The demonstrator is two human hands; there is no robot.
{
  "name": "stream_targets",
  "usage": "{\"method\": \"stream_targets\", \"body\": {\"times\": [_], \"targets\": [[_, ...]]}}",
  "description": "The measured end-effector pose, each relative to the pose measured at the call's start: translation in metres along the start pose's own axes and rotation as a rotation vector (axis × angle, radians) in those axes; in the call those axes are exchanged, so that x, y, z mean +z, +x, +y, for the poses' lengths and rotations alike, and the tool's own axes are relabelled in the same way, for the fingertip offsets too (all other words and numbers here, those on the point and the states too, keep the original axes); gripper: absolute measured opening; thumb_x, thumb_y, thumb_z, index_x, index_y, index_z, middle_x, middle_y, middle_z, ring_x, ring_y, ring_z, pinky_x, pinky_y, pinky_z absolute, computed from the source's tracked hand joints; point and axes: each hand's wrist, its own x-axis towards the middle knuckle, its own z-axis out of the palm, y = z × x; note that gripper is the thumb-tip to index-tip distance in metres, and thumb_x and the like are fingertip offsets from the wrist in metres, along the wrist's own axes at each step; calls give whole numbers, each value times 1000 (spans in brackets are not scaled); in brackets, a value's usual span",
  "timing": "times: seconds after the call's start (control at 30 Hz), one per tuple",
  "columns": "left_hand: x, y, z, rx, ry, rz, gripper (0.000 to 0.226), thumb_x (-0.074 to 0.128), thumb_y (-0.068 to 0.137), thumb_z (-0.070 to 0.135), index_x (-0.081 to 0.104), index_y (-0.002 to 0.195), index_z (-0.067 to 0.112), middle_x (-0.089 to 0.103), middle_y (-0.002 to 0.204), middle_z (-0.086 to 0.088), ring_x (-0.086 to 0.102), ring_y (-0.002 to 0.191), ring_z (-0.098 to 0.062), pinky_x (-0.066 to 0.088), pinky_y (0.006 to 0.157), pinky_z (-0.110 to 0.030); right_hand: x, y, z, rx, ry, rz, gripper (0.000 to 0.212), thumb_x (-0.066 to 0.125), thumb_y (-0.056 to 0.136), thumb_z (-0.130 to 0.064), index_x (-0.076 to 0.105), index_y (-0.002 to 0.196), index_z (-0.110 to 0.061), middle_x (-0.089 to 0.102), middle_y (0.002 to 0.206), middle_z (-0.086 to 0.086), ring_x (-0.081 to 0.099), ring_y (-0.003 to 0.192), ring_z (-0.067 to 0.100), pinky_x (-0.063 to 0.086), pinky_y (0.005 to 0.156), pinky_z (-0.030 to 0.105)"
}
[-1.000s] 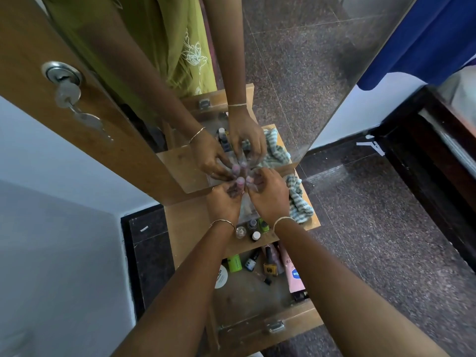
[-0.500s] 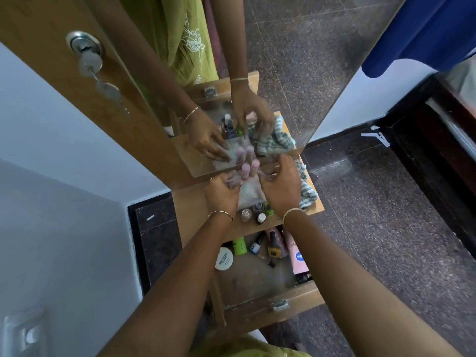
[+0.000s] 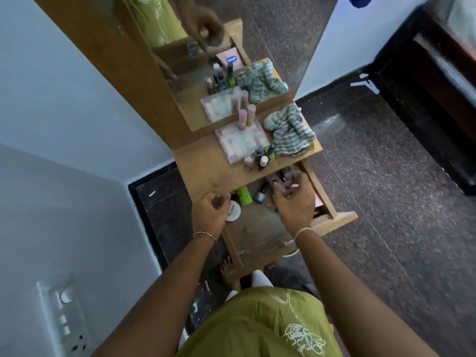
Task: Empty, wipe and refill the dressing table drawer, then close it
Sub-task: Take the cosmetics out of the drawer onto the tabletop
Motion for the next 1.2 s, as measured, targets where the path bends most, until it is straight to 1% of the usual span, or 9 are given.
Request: {"method": "stream_targets", "body": {"times": [0.07,0.13,0.23,0.37,0.47,0.6,0.87,1.0,1.2], "targets": [[2,-3,-12,-9,95,-151,16,70,81,26,70,89,11,71,82,-4,66,77,-15,56,74,-33,8,-15,17,34,-87,-75,16,69,81,-23,55,89,-24,60,81,-6,56,65,6,43,61,24],[3,-1,-18,54,277,-323,27,65,85,22,67,107,7,69,102,-11,65,96,-23,52,86,-36,17,-23,29,39,-214,-202,11,64,84,-23,61,94,-21,65,93,-3,61,78,14,49,71,30],[11,5,-23,256,598,-540,42,54,90,16,51,130,3,53,131,-16,48,123,-29,40,103,-37,36,-25,42,-30,-408,-375,24,55,90,-20,61,113,-14,64,112,8,60,102,26,47,84,35],[28,21,-28,424,893,-607,57,49,89,6,31,143,3,31,149,-16,35,134,-31,31,110,-37,66,-15,47,-144,-569,-457,22,51,91,-9,58,111,-6,60,113,13,57,107,31,49,84,39],[35,32,-33,415,1059,-616,61,51,90,10,25,145,3,27,150,-16,38,130,-34,35,106,-41,84,-9,49,-237,-676,-449,20,52,92,-7,59,111,-5,61,107,13,59,103,31,50,77,39],[42,41,-35,452,1145,-568,62,55,87,11,28,143,6,36,140,-16,46,123,-36,43,99,-46,100,-2,53,-207,-734,-431,20,51,93,-8,57,112,-9,64,107,11,63,99,31,48,67,36],[47,39,-41,480,1229,-509,30,50,89,3,53,119,3,43,128,-17,59,101,-41,50,81,-48,110,3,59,-104,-656,-446,25,55,87,1,56,112,-4,64,107,15,64,97,33,44,64,35],[48,38,-44,508,1249,-491,30,49,89,4,53,119,5,47,124,-17,59,102,-37,51,79,-44,102,-2,61,-1,-551,-457,24,58,83,-4,60,107,-6,62,106,15,63,96,33,44,67,32],[54,41,-45,493,1237,-515,29,44,92,6,55,119,10,45,130,-15,46,118,-35,50,86,-47,85,-22,70,143,-313,-344,40,65,82,-17,54,120,-10,62,113,15,59,103,33,50,83,40]]}}
